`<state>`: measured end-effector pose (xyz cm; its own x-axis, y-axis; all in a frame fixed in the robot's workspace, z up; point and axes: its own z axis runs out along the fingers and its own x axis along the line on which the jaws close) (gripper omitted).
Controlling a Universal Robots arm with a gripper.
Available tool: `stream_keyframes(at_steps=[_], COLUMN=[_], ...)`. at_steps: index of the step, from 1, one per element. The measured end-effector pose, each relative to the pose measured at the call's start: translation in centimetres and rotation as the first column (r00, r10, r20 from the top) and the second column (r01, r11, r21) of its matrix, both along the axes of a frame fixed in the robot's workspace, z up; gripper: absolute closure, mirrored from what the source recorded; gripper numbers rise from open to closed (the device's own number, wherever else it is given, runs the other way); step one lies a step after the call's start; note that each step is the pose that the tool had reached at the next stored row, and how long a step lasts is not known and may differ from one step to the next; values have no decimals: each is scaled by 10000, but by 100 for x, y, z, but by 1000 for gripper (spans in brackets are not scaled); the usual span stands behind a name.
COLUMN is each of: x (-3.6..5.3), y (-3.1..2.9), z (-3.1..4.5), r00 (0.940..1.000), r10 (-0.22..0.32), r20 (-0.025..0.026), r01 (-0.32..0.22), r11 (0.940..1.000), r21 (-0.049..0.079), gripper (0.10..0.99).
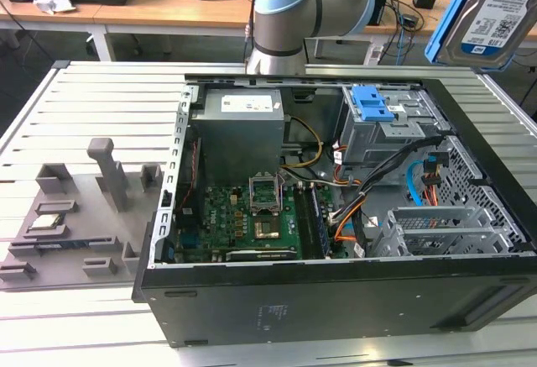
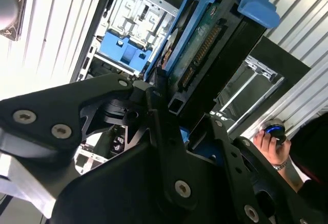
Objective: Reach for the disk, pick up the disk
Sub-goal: 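Pick up the disk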
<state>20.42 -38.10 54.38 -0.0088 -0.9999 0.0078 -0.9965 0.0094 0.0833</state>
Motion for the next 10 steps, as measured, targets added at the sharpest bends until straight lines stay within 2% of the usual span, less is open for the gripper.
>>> stream_keyframes(at_steps=[10], x=[0], y=[-257], z=[-3], r00=[10000], r10=[0], r20=[0], r01=[0], r11=[10000], r21=[-1], gripper=[722])
